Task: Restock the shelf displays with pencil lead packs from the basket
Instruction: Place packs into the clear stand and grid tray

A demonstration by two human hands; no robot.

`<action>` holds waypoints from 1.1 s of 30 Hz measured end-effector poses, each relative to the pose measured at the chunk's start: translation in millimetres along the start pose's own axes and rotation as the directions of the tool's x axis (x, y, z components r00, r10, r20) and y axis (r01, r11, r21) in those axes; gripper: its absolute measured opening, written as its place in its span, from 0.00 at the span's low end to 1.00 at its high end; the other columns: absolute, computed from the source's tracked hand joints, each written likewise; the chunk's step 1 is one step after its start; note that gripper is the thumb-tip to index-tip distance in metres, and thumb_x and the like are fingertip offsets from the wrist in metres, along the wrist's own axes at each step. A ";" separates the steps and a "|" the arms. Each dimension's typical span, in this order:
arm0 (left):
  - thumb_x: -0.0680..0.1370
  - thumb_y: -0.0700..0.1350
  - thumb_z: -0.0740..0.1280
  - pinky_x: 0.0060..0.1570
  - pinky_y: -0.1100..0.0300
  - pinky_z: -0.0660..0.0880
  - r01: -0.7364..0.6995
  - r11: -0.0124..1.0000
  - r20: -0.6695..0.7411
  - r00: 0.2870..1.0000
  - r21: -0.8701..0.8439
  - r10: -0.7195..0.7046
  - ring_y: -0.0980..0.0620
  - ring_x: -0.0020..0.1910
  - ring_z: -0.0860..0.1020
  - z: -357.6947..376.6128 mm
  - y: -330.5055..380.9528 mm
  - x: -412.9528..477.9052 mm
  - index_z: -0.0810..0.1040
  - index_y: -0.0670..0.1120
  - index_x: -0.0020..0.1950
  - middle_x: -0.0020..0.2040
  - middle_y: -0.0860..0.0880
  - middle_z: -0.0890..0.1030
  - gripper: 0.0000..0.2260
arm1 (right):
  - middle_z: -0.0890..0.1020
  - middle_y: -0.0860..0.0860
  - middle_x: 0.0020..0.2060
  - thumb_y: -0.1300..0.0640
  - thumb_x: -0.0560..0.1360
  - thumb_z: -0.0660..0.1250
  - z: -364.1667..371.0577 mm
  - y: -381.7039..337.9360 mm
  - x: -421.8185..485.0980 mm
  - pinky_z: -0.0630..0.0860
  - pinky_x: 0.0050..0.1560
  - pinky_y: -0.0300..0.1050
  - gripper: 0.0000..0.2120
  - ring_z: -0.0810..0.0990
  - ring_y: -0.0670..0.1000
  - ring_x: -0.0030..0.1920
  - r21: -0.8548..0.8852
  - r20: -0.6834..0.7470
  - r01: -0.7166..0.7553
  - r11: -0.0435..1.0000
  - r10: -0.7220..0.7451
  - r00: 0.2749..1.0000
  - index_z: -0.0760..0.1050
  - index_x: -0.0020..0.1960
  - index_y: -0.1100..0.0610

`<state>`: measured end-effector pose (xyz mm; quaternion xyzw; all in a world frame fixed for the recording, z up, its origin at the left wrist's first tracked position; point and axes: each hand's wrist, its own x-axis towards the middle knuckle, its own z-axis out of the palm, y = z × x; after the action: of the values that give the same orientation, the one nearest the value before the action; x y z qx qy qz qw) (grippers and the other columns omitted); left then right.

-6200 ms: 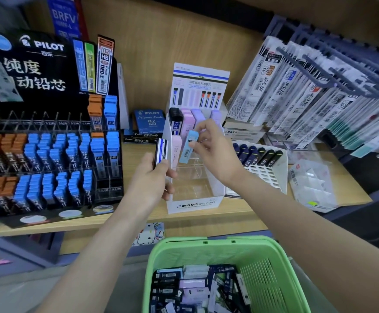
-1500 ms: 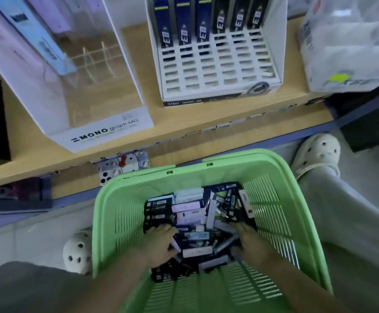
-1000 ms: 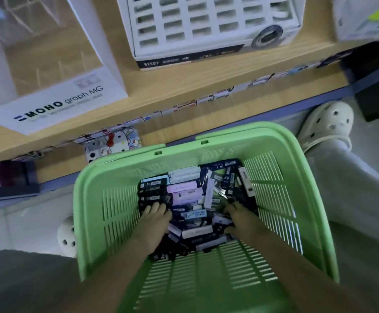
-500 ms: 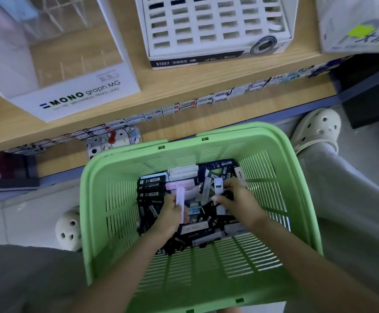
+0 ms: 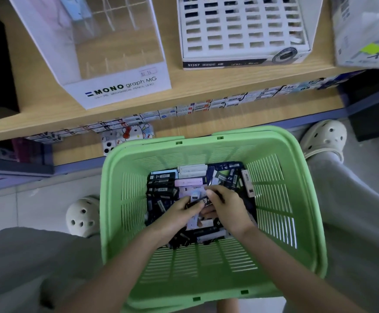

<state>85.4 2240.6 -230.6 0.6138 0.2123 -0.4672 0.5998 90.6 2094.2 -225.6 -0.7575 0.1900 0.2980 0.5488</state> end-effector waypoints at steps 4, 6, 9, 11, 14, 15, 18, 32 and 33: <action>0.75 0.53 0.69 0.55 0.56 0.74 0.007 0.999 0.035 0.999 -0.032 -0.006 0.50 0.51 0.80 -14.0 -5.1 -6.8 0.68 0.49 0.70 0.55 0.48 0.82 0.25 | 0.75 0.51 0.51 0.56 0.80 0.60 -12.4 2.4 -0.3 0.68 0.42 0.23 0.14 0.75 0.46 0.44 -0.365 0.112 0.191 0.911 -0.160 0.981 0.74 0.64 0.53; 0.79 0.42 0.65 0.42 0.61 0.76 -0.010 0.999 0.033 0.999 -0.051 0.011 0.53 0.40 0.81 -17.9 -9.2 -5.8 0.72 0.49 0.65 0.48 0.48 0.83 0.15 | 0.73 0.49 0.52 0.54 0.79 0.60 -21.4 7.2 2.2 0.68 0.46 0.24 0.15 0.74 0.44 0.47 -0.424 0.177 0.234 0.875 -0.173 0.969 0.73 0.65 0.52; 0.80 0.37 0.62 0.39 0.60 0.77 -0.043 0.983 -0.045 0.998 -0.178 0.035 0.54 0.38 0.81 -22.8 -10.2 -6.9 0.73 0.48 0.62 0.47 0.49 0.82 0.12 | 0.76 0.50 0.54 0.56 0.79 0.62 -31.3 22.7 13.8 0.69 0.49 0.31 0.14 0.76 0.45 0.49 -0.477 0.147 0.189 0.858 -0.134 0.980 0.74 0.63 0.55; 0.80 0.37 0.60 0.43 0.57 0.77 -0.068 0.975 -0.093 0.994 -0.210 0.049 0.52 0.39 0.80 -26.9 -10.6 -6.3 0.72 0.48 0.62 0.48 0.48 0.82 0.12 | 0.78 0.52 0.57 0.58 0.78 0.64 -33.0 38.9 21.8 0.72 0.52 0.37 0.14 0.78 0.49 0.52 -0.532 0.165 0.139 0.835 -0.059 0.985 0.74 0.63 0.56; 0.81 0.38 0.59 0.48 0.54 0.76 -0.076 0.962 -0.184 0.983 -0.263 0.027 0.51 0.40 0.80 -31.5 -11.7 -2.1 0.71 0.48 0.61 0.47 0.49 0.82 0.10 | 0.79 0.54 0.59 0.61 0.77 0.65 -25.9 64.4 29.2 0.73 0.59 0.45 0.17 0.77 0.53 0.58 -0.572 0.272 0.086 0.816 0.090 0.958 0.73 0.65 0.58; 0.81 0.39 0.59 0.51 0.52 0.76 -0.073 0.959 -0.215 0.977 -0.273 0.014 0.51 0.41 0.80 -32.7 -12.5 0.2 0.71 0.48 0.62 0.46 0.49 0.81 0.10 | 0.78 0.54 0.60 0.61 0.77 0.65 -21.5 70.2 30.9 0.73 0.59 0.46 0.17 0.77 0.54 0.58 -0.587 0.306 0.091 0.805 0.116 0.945 0.71 0.66 0.58; 0.81 0.40 0.59 0.63 0.44 0.70 -0.068 0.965 -0.284 0.959 -0.255 -0.007 0.52 0.44 0.79 -36.5 -14.4 3.2 0.67 0.45 0.66 0.46 0.50 0.80 0.14 | 0.72 0.55 0.65 0.59 0.77 0.65 -7.6 79.8 34.7 0.71 0.60 0.47 0.22 0.73 0.55 0.62 -0.608 0.375 0.117 0.785 0.154 0.914 0.66 0.70 0.57; 0.68 0.40 0.70 0.70 0.46 0.61 0.059 0.972 -0.230 0.967 -0.225 -0.112 0.44 0.67 0.69 -33.3 -11.3 3.7 0.56 0.46 0.74 0.68 0.43 0.70 0.38 | 0.66 0.56 0.64 0.50 0.72 0.71 -0.5 103.0 42.2 0.73 0.57 0.50 0.33 0.72 0.58 0.60 -0.747 0.457 0.248 0.617 0.207 0.865 0.61 0.71 0.58; 0.71 0.39 0.69 0.69 0.49 0.61 0.063 0.973 -0.244 0.963 -0.220 -0.118 0.46 0.66 0.69 -31.9 -10.7 3.0 0.58 0.44 0.73 0.65 0.45 0.71 0.33 | 0.66 0.57 0.64 0.49 0.74 0.69 0.0 103.2 42.3 0.73 0.56 0.51 0.31 0.73 0.59 0.59 -0.754 0.459 0.264 0.601 0.195 0.867 0.62 0.71 0.58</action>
<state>88.2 2271.5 -243.9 0.5914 0.3640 -0.3864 0.6070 58.9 2062.4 -327.6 -0.8211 -0.1267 0.5241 0.1873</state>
